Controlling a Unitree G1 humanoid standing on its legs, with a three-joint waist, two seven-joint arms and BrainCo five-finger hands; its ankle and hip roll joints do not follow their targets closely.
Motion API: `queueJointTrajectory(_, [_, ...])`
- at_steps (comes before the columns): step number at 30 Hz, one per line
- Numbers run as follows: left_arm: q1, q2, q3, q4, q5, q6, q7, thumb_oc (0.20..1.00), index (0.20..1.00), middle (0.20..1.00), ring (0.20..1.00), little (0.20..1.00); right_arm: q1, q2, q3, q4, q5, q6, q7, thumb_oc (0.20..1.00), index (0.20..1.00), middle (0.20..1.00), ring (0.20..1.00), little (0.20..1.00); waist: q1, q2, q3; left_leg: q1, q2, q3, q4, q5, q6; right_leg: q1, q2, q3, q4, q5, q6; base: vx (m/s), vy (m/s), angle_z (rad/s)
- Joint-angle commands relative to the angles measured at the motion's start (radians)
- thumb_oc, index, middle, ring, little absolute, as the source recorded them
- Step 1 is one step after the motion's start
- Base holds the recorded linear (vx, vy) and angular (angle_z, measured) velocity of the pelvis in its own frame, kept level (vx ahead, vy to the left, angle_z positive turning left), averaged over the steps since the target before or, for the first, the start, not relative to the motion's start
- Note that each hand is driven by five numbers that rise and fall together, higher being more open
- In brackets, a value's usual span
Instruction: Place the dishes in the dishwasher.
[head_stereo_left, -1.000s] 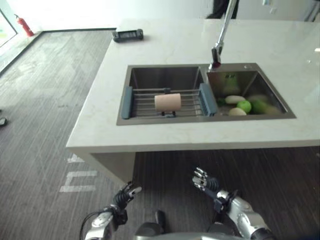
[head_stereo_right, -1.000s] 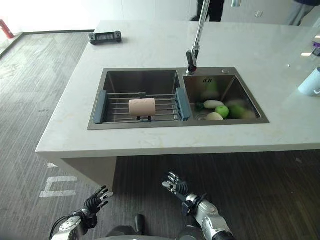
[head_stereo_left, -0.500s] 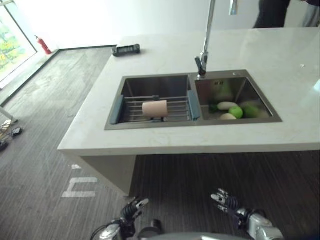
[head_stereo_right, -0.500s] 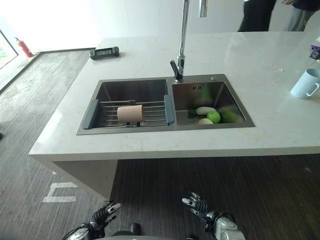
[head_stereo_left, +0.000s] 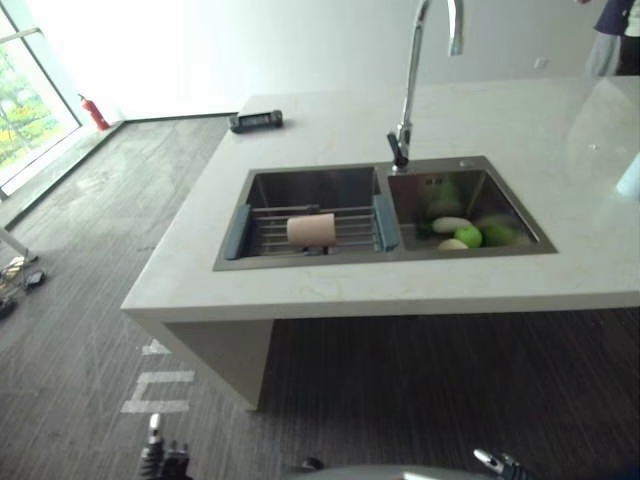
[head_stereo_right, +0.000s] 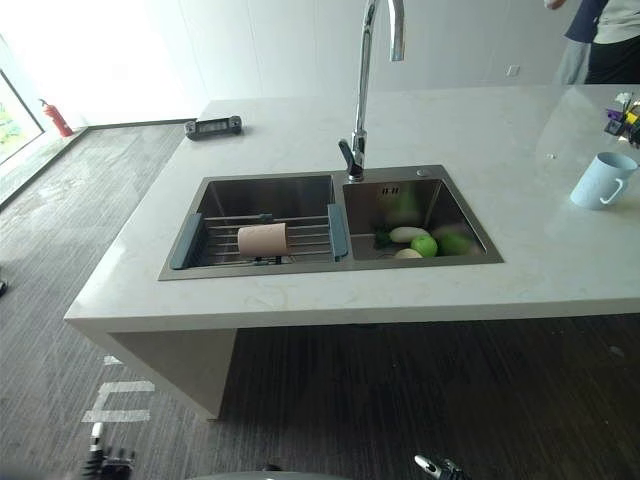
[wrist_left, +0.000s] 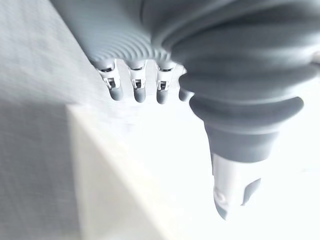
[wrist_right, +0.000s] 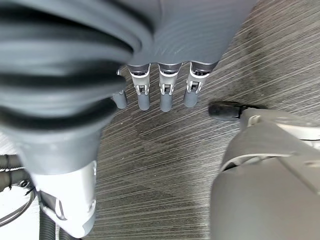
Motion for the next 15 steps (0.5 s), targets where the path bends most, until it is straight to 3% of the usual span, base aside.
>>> queueJointTrajectory(1, [-0.097, 0.084, 0.054, -0.052, 0.007, -0.180, 0.102, 1.000, 1.000, 1.000, 1.000, 1.000, -0.100, -0.013, -0.005, 0.023, 0.002, -0.039, 0.003, 1.000, 1.000, 1.000, 1.000, 1.000, 0.018, -0.008, 0.059, 0.053, 0.044, 0.003, 0.022, -0.134, -0.046, -0.020, -0.081, -0.001, 0.092, -0.117, 0.056, 0.07, 0.030, -0.05])
queueJointTrajectory(3, [-0.103, 0.178, 0.115, -0.092, 0.096, -0.193, 0.175, 1.000, 1.000, 1.000, 1.000, 1.000, -0.087, -0.021, -0.013, 0.027, 0.003, -0.039, -0.001, 1.000, 1.000, 1.000, 1.000, 1.000, 0.013, 0.001, 0.056, 0.052, 0.042, 0.005, 0.021, -0.134, -0.046, -0.022, -0.081, 0.006, 0.088, -0.119, 0.059, 0.07, 0.036, -0.07])
queueJointTrajectory(4, [-0.095, 0.277, 0.142, -0.115, 0.354, -0.244, 0.285, 1.000, 1.000, 1.000, 1.000, 1.000, -0.078, -0.027, -0.007, 0.031, 0.015, -0.035, -0.011, 1.000, 1.000, 1.000, 1.000, 1.000, 0.011, 0.009, 0.055, 0.050, 0.040, 0.007, 0.021, -0.133, -0.045, -0.026, -0.081, 0.012, 0.085, -0.118, 0.060, 0.05, 0.041, -0.06])
queueJointTrajectory(5, [-0.099, 0.383, 0.140, -0.169, 0.499, -0.226, 0.291, 1.000, 1.000, 1.000, 1.000, 1.000, -0.063, -0.027, -0.009, 0.034, 0.018, -0.034, -0.020, 1.000, 1.000, 1.000, 1.000, 1.000, 0.011, 0.018, 0.057, 0.046, 0.037, 0.007, 0.021, -0.134, -0.041, -0.030, -0.081, 0.014, 0.086, -0.117, 0.064, 0.04, 0.037, -0.06])
queueJointTrajectory(7, [-0.111, 0.470, 0.124, -0.237, 0.629, -0.228, 0.326, 1.000, 1.000, 1.000, 1.000, 1.000, -0.045, -0.026, -0.015, 0.036, 0.016, -0.032, -0.030, 1.000, 1.000, 1.000, 1.000, 1.000, 0.014, 0.025, 0.060, 0.046, 0.035, 0.007, 0.024, -0.142, -0.038, -0.029, -0.083, 0.013, 0.088, -0.120, 0.068, 0.02, 0.011, -0.06])
queueJointTrajectory(12, [-0.177, 0.644, 0.090, -0.400, 0.818, -0.141, 0.328, 1.000, 1.000, 1.000, 1.000, 1.000, -0.026, -0.022, -0.021, 0.043, 0.014, -0.010, -0.034, 1.000, 1.000, 1.000, 1.000, 1.000, 0.008, 0.034, 0.056, 0.040, 0.027, 0.009, 0.039, -0.152, -0.030, -0.036, -0.080, 0.026, 0.081, -0.111, 0.074, 0.06, -0.023, 0.01])
queueJointTrajectory(15, [-0.244, 0.758, 0.029, -0.525, 0.919, -0.088, 0.249, 1.000, 1.000, 1.000, 1.000, 1.000, -0.026, -0.027, -0.009, 0.032, 0.011, -0.002, -0.014, 1.000, 1.000, 1.000, 1.000, 1.000, -0.002, 0.035, 0.065, 0.025, 0.031, 0.037, 0.060, -0.155, -0.028, -0.052, -0.091, 0.025, 0.083, -0.095, 0.087, 0.05, -0.056, -0.07])
